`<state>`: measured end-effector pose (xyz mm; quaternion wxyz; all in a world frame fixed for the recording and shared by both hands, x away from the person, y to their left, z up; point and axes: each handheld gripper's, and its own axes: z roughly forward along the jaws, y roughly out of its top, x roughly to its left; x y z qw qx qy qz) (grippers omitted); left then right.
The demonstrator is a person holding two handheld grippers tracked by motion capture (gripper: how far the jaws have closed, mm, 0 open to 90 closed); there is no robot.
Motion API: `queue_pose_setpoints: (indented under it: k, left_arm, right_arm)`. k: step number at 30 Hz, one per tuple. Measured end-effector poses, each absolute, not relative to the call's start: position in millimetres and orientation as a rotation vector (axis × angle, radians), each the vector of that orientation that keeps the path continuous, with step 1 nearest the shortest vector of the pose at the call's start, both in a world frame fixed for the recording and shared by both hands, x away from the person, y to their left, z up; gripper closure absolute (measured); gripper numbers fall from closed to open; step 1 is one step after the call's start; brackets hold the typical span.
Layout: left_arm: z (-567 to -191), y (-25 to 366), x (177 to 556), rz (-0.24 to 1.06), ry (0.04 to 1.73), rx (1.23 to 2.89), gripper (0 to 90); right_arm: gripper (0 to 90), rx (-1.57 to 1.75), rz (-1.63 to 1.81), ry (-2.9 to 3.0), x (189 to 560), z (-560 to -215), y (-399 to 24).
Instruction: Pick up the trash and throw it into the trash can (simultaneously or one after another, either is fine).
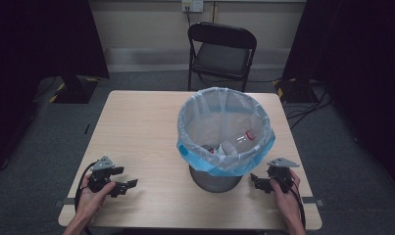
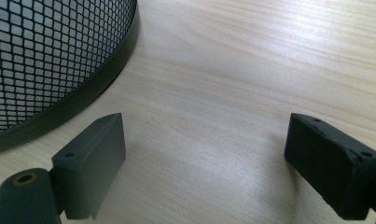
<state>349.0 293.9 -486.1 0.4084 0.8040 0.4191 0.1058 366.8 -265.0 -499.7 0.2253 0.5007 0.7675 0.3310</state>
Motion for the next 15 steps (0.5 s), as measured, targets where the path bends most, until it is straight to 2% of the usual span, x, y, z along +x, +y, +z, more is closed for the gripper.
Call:
queue_pose_setpoints:
  k: [6, 15]
  left_arm:
    - [-495, 290, 348, 0.277, 1.064, 2.065, 17.0]
    - [-501, 279, 342, 0.431, 1.014, 2.119, 15.5]
  right_arm:
    - [11.6, 1.381, 0.913, 2.117, 367, -500, -265]
    - [11.7, 1.380, 0.912, 2.116, 367, -500, -265]
